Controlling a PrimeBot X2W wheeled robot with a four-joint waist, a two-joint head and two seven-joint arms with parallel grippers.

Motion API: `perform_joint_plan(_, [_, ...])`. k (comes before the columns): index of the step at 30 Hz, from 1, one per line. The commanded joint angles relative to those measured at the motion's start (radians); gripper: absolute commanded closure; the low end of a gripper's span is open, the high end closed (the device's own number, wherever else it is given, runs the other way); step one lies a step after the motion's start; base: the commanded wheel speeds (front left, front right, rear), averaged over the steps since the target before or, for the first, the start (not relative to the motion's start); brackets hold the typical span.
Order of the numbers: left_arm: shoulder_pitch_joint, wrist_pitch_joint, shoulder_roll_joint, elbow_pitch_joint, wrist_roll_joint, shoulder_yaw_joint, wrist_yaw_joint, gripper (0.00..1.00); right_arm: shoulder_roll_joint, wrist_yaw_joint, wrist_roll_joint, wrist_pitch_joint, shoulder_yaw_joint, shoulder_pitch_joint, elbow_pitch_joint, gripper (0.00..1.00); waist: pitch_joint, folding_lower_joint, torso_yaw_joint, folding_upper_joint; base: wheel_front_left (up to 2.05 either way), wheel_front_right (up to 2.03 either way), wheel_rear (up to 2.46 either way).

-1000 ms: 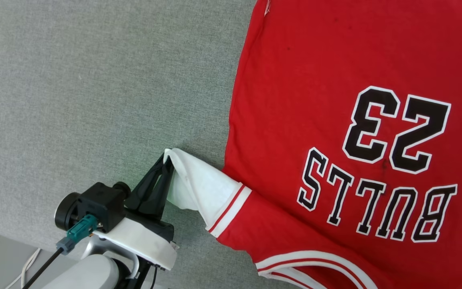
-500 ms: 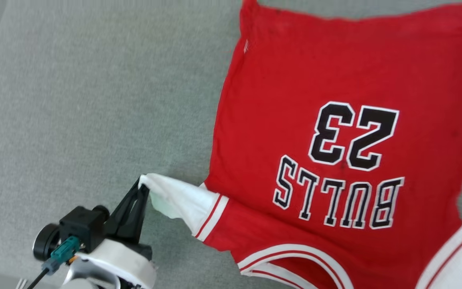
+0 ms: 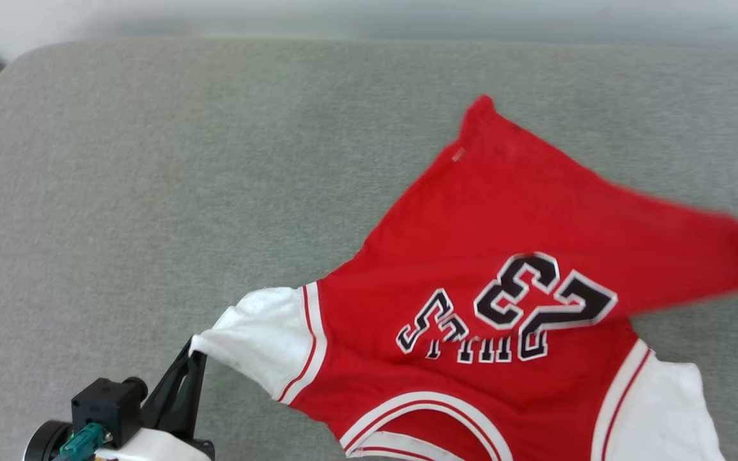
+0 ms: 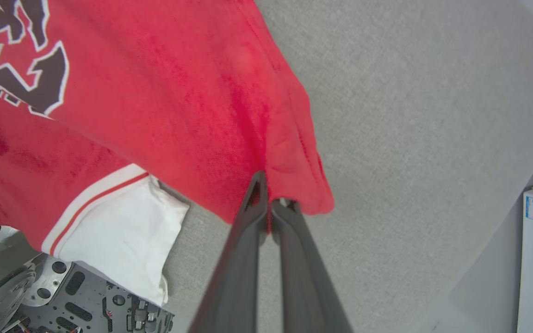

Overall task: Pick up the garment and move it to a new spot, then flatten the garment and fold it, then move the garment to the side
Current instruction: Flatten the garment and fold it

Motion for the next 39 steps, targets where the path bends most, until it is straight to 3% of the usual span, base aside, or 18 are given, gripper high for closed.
perform_joint_plan(1, [0.023, -0.002, 0.006, -0.004, -0.006, 0.008, 0.009, 1.0, -0.03, -0.001, 0.015, -0.03, 0.004, 0.081, -0.013, 1.0, -0.026, 0.0002, -0.031, -0.0001, 0.0, 0.0, 0.0])
perform_joint_plan(7, [0.062, -0.002, 0.019, -0.009, -0.013, 0.02, 0.02, 1.0, -0.087, 0.0, 0.064, -0.143, -0.014, 0.344, 0.008, 1.0, -0.043, 0.0002, -0.062, -0.0001, 0.0, 0.0, 0.0])
perform_joint_plan(14, [0.077, -0.001, 0.023, 0.001, -0.019, 0.02, 0.022, 1.0, -0.003, -0.001, 0.099, -0.294, -0.035, 0.662, 0.098, 1.0, -0.048, 0.0002, -0.082, -0.0001, 0.0, 0.0, 0.0])
perform_joint_plan(20, [0.086, -0.001, 0.03, 0.0, -0.021, 0.031, 0.028, 1.0, 0.072, -0.001, 0.08, -0.349, -0.097, 0.771, 0.156, 1.0, -0.041, 0.0002, -0.105, -0.0001, 0.0, 0.0, 0.0])
perform_joint_plan(21, [0.085, 0.0, 0.032, -0.002, -0.02, 0.031, 0.028, 1.0, 0.083, -0.001, 0.077, -0.357, -0.118, 0.771, 0.156, 0.93, -0.041, 0.0002, -0.108, -0.0001, 0.0, 0.0, 0.0])
perform_joint_plan(22, [0.084, 0.001, 0.033, -0.002, -0.02, 0.031, 0.029, 1.0, 0.09, -0.001, 0.066, -0.368, -0.138, 0.766, 0.151, 0.29, -0.041, 0.0002, -0.11, -0.0001, 0.0, 0.0, 0.0])
perform_joint_plan(23, [0.083, 0.002, 0.033, -0.003, -0.02, 0.031, 0.03, 1.0, 0.093, -0.001, 0.058, -0.375, -0.16, 0.757, 0.142, 0.0, -0.041, 0.0002, -0.112, -0.0001, 0.0, 0.0, 0.0])
perform_joint_plan(27, [0.077, 0.004, 0.033, -0.006, -0.016, 0.028, 0.031, 1.0, 0.082, -0.001, 0.026, -0.391, -0.234, 0.723, 0.098, 0.0, -0.043, 0.0002, -0.113, -0.0001, 0.0, 0.0, 0.0])
perform_joint_plan(31, [0.064, 0.011, 0.025, -0.012, -0.007, 0.016, 0.032, 1.0, 0.057, -0.001, -0.009, -0.367, -0.379, 0.662, -0.018, 0.0, -0.044, 0.0002, -0.1, -0.0001, 0.0, 0.0, 0.0])
perform_joint_plan(35, [0.04, 0.019, 0.018, -0.015, 0.006, 0.005, 0.025, 1.0, 0.034, -0.001, -0.045, -0.287, -0.475, 0.585, -0.111, 0.0, -0.033, 0.0002, -0.077, -0.0001, 0.0, 0.0, 0.0])
perform_joint_plan(39, [0.011, 0.027, 0.006, -0.014, 0.021, -0.006, 0.019, 1.0, 0.039, -0.001, -0.089, -0.163, -0.495, 0.487, -0.184, 0.0, -0.011, 0.0002, -0.051, -0.0001, 0.0, 0.0, 0.0])
